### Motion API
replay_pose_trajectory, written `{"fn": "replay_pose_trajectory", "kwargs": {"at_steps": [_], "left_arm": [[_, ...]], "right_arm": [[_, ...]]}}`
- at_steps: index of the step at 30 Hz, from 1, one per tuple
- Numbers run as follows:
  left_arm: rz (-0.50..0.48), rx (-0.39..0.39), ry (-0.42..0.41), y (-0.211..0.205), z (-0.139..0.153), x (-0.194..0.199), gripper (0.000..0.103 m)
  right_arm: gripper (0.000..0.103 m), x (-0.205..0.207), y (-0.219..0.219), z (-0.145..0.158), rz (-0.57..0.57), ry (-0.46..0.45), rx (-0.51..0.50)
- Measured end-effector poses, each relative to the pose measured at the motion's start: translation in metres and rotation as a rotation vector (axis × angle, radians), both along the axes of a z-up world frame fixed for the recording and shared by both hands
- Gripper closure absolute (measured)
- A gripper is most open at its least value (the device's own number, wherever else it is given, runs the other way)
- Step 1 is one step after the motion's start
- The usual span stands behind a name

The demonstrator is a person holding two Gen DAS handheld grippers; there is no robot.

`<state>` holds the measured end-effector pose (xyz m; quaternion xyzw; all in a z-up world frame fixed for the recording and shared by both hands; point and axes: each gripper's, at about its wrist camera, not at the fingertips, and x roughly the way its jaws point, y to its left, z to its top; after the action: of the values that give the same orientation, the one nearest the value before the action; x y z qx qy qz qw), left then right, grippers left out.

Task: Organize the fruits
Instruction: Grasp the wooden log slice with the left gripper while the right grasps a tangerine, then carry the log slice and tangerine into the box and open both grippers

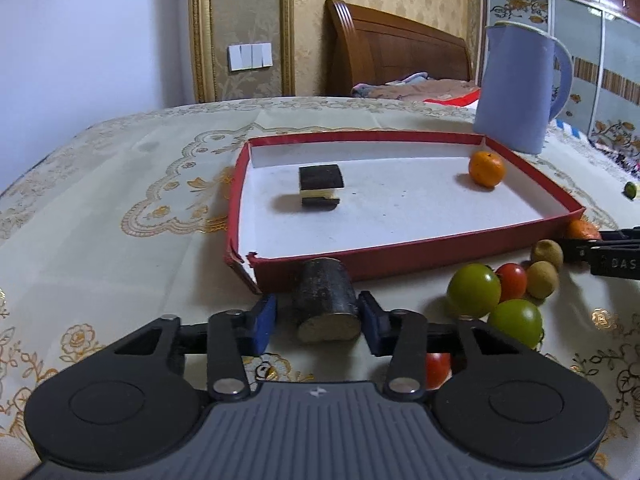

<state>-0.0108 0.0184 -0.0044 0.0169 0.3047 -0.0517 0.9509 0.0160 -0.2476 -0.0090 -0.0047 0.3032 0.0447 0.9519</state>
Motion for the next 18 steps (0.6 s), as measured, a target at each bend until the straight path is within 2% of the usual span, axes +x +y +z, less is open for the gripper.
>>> {"fn": "replay_pose_trajectory", "kwargs": {"at_steps": [3, 11, 18], "left_arm": [[-0.007, -0.005, -0.004, 0.000, 0.000, 0.000, 0.068], [-0.002, 0.000, -0.013, -0.002, 0.000, -0.003, 0.068], [-0.001, -0.021, -0.045, -0.002, 0.008, -0.011, 0.068]], "right_arm": [[0.062, 0.000, 0.000, 0.000, 0.001, -0.002, 0.001], [0.062, -0.002, -0.003, 0.001, -0.027, -0.012, 0.006], [0.062, -0.015, -0.009, 0.007, -0.075, -0.093, 0.025]]}}
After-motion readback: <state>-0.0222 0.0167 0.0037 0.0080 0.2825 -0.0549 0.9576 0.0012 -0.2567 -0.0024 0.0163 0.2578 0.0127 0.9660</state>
